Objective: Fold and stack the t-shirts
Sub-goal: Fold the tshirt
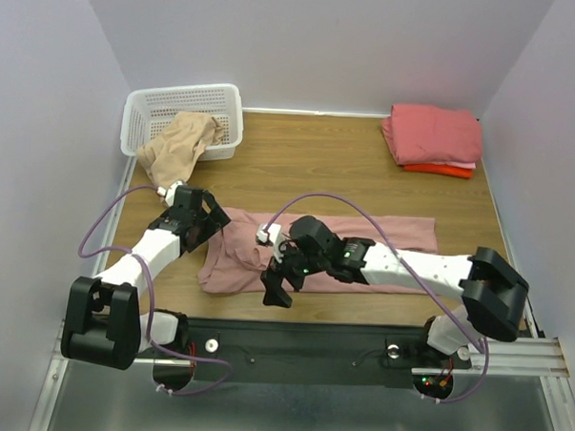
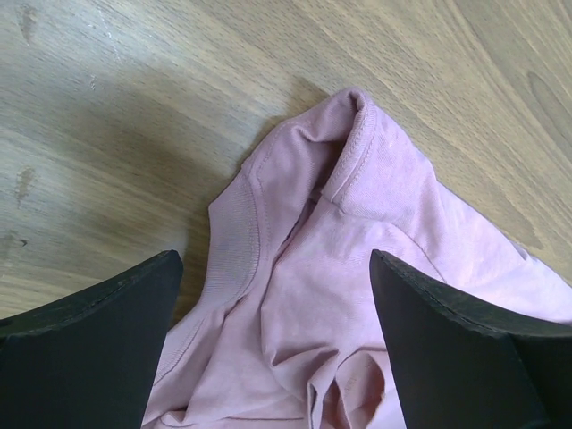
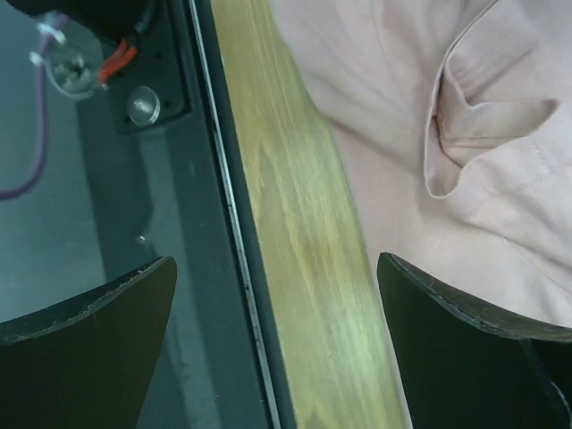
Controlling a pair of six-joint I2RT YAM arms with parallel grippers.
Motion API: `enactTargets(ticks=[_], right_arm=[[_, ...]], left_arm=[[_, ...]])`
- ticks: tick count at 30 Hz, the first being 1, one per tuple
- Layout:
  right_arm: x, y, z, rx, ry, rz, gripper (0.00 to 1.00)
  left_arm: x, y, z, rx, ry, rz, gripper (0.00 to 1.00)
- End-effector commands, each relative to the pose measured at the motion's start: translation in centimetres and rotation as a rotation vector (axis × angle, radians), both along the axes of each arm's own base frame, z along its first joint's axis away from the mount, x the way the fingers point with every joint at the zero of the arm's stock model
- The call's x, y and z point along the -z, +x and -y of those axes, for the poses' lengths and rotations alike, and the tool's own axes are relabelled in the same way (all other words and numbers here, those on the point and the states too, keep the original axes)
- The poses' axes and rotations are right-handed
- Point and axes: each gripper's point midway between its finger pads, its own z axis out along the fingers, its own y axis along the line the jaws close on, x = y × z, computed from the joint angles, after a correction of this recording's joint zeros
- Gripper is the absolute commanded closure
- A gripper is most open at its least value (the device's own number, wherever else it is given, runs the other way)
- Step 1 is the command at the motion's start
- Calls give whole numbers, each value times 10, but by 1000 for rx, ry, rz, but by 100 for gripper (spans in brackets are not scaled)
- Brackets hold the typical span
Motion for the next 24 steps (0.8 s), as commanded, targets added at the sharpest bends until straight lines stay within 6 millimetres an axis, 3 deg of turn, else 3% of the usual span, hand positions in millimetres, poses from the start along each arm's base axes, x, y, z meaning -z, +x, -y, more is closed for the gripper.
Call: enactTargets(ticks=[1,4,5,7,8,9,12,18,24], right_arm=[[-43,23,5,180,81,95,0],[-61,45,3,300,104,142,0],[-77,52,-8,306,134,157,0],[-80,59,-24,284,134,164,0],[-58,63,-36,269,89,146,0],[-65,68,-48,245,100,164,0],[-41,71,-72,137,59,174,0],[-1,99,-86,112,-48,267,0],[37,107,-88,133,-130,246,0]], left_arm=[[-15,1,-5,-13,9,37,2],[-24,-1,-4,-17,-3,58,2],[-26,-1,-3,-18,-11,63,1],[-33,-5,-4,-25,-20,78,2],[-34,-7,-4,-27,-23,83,2],[-37,-11,-5,-34,-24,86,2],[-36,-20,-13,-57,-3,92,2],[-27,-34,-21,-136,-10,56,2],[-17,-42,-33,-190,36,18,2]])
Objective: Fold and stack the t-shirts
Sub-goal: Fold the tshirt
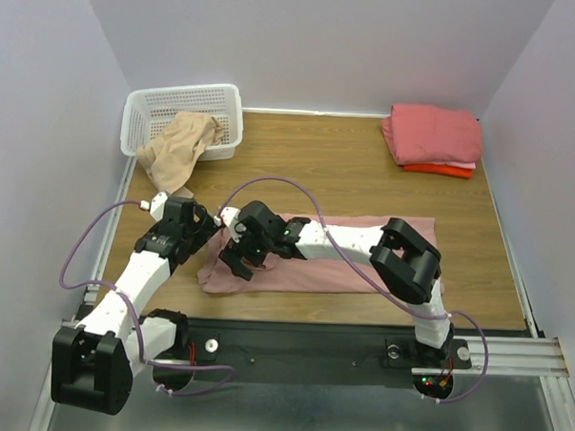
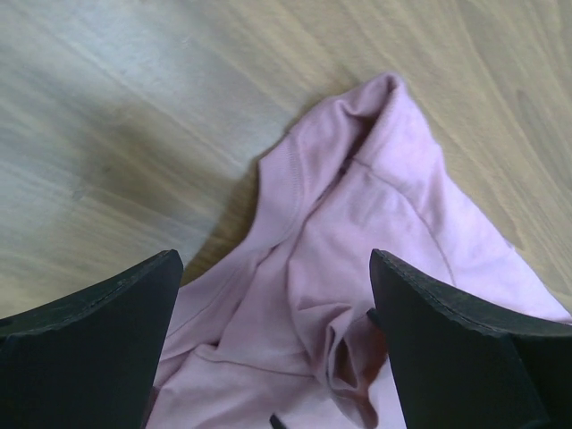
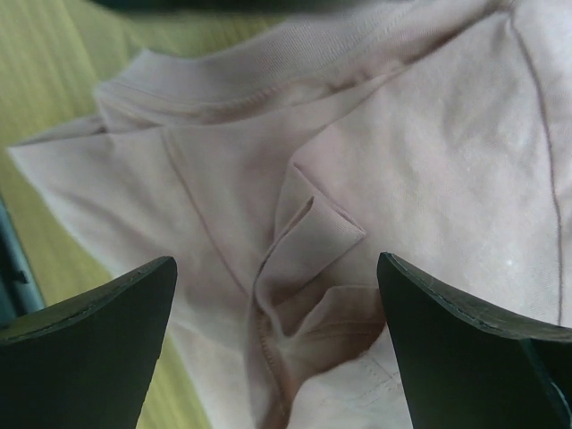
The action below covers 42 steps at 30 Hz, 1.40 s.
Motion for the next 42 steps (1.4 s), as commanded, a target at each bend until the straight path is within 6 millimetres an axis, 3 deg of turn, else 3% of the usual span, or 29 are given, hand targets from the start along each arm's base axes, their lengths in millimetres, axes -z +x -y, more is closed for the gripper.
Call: enactTargets(ticks=[1,7,8,11,12,16,29,32,33,38,39,42], right_arm=[[2,17,-7,30,-22,50,0],[16,7,10,57,-71,-7,0],[5,3,11,63,-51,-16,0],[-2,-7,22,90,-39,-56,0],[-15,-10,24,103,-11,-66,0],[-21,-23,33,131,8,-127,0],[8,-46,84,279,-66,-221,0],[-7,-50,89,291,-27,-226,0],[-22,-49,89,297,6,-213,0],[-75,-25,97,442,130,-112,0],[-92,-22,101,476,170,-95,0],[-108,0,123,637,210,-33,0]], left_arm=[[7,-9,-15,-78,38,-30,2],[4,-10,-15,-80,29,-11,2],[3,-9,-15,-84,28,-6,2],[2,-9,-15,-83,27,-6,2],[1,-9,-15,-84,28,-4,2],[0,-10,-15,-87,24,-7,2],[-8,-15,-12,-84,-3,17,2],[-10,-15,-10,-77,-13,23,2],[-11,-15,-9,-70,-20,24,2],[-24,-11,4,-11,-64,62,2],[-33,-8,6,1,-75,92,2],[-60,0,18,53,-119,172,2]])
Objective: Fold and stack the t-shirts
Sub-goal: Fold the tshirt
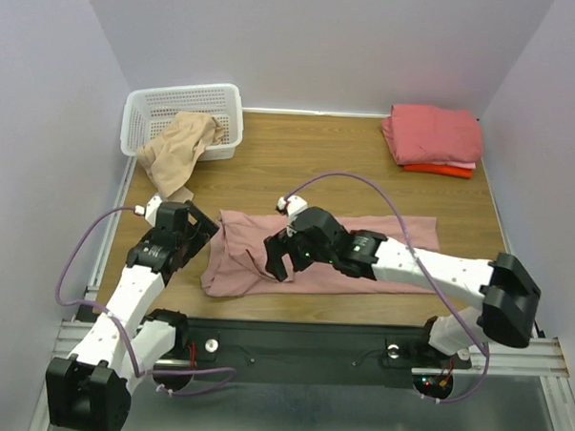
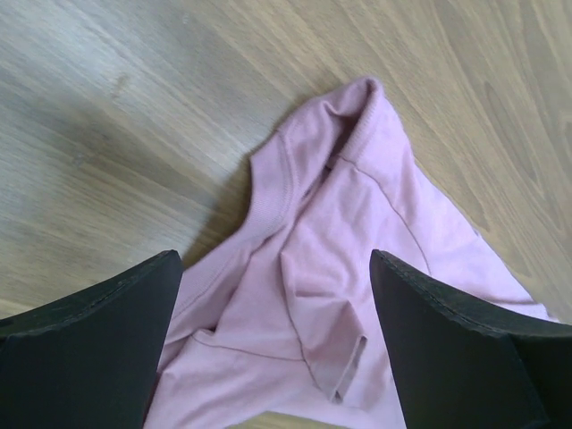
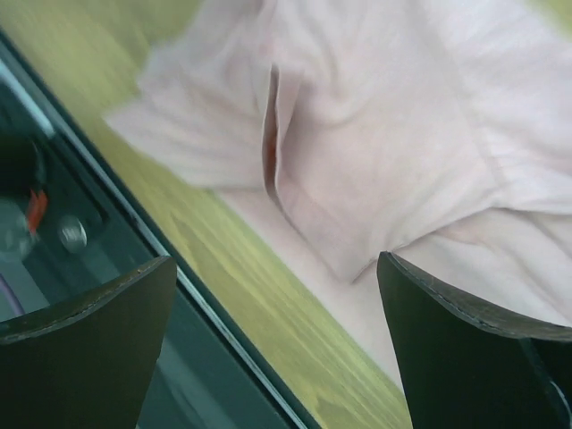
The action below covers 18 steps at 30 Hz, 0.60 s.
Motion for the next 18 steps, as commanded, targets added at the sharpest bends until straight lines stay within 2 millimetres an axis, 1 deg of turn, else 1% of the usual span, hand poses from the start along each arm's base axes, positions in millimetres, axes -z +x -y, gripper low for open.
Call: enactTargets(ticks=[1,2,3,4,5,6,7,8,9,10,11,12,13,14,15,16,17,18], right_arm=[[-50,42,29,292,100,119,0],[-54,59,45,364,117,112,0],[-46,64,59,423,126,72,0],[-44,68,68,441,146,30,0],[-46,88,94,526,170,19,0],[-43,95,107,565,175,3,0],[-34,98,119,604,169,-14,0],[-29,107,140,670,162,-19,0],[-30,113,149,702,166,-15,0],[-24,115,159,730,156,-27,0],[-22,125,178,791,156,-30,0],[-17,128,186,815,150,-40,0],[-15,133,196,842,149,-47,0],[-12,135,200,851,149,-61,0],[-11,142,213,885,145,-61,0],[-8,148,221,900,134,-66,0],[-7,152,226,918,131,-65,0],[-6,155,229,935,131,-71,0]], left_arm=[[-54,16,21,90,-66,162,2],[-62,18,26,110,-74,187,1],[-78,22,33,129,-100,233,1],[-85,23,40,149,-115,257,1],[-94,23,57,203,-129,285,1],[-104,27,70,235,-149,315,1],[-106,27,81,249,-170,311,1],[-108,25,106,293,-177,304,1],[-107,25,117,308,-174,296,1],[-105,23,130,336,-173,280,1],[-101,22,142,361,-170,265,1],[-92,22,165,416,-161,233,1],[-84,23,174,429,-151,209,1],[-77,23,182,440,-141,187,1],[-59,28,190,446,-108,135,2],[-50,24,199,467,-96,109,1],[-42,25,204,478,-77,89,2],[-26,27,208,482,-47,41,2]])
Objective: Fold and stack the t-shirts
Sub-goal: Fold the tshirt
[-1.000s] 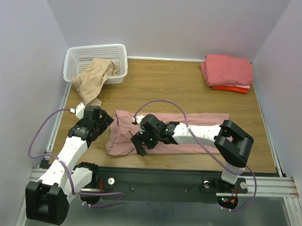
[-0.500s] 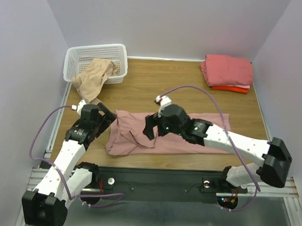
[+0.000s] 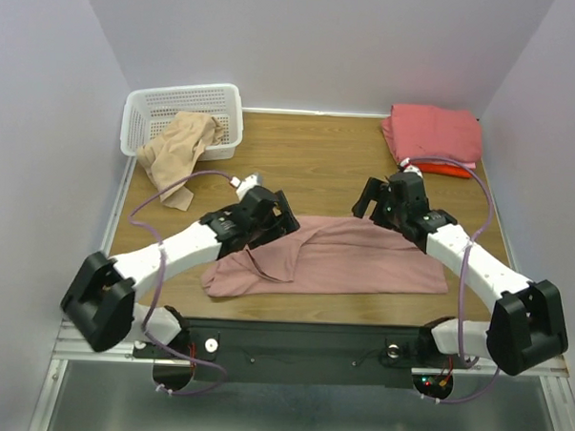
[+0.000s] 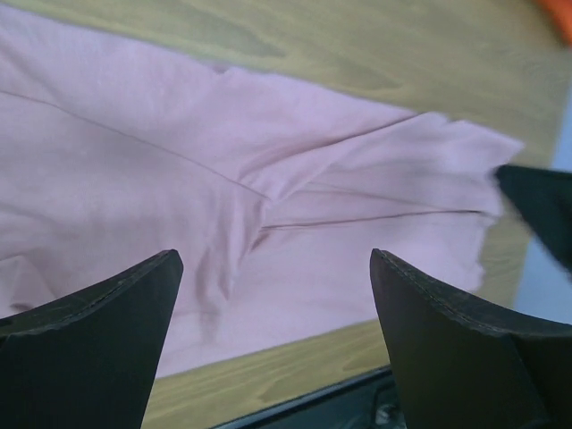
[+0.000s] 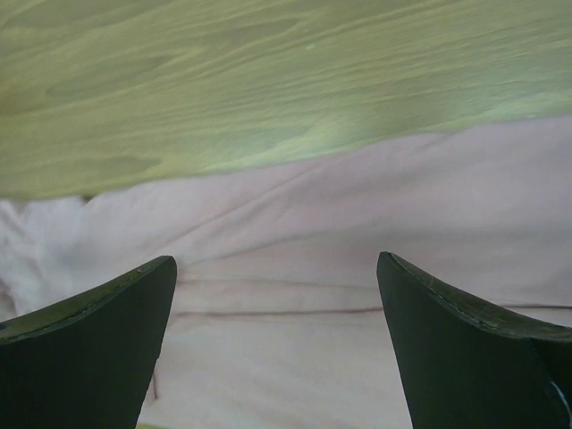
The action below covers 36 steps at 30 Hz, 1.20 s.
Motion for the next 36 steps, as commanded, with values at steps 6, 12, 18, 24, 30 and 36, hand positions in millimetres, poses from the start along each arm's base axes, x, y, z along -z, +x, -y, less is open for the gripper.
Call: enactTargets(ticks=[6,12,18,24,30,36], right_arm=[[1,39,27,113,17,-18,0],[14,45,47,168,11,-53,0],[10,44,61,199,5,-38,0],[-3,42,66,192,-16,7,0],[10,51,79,224,-61,-26,0],[37,50,80,224,-67,-100,0]], left_arm=[[54,-11,-12,-108,207,-152,2],[97,-72,-49,-165,251,-325,2],[94,-110,-40,-106,222,-357,2],[70,-110,-37,-123,244,-302,2],[-1,-74,-15,-134,159,-118,2],[-6,-45,-12,-147,172,-55,2]])
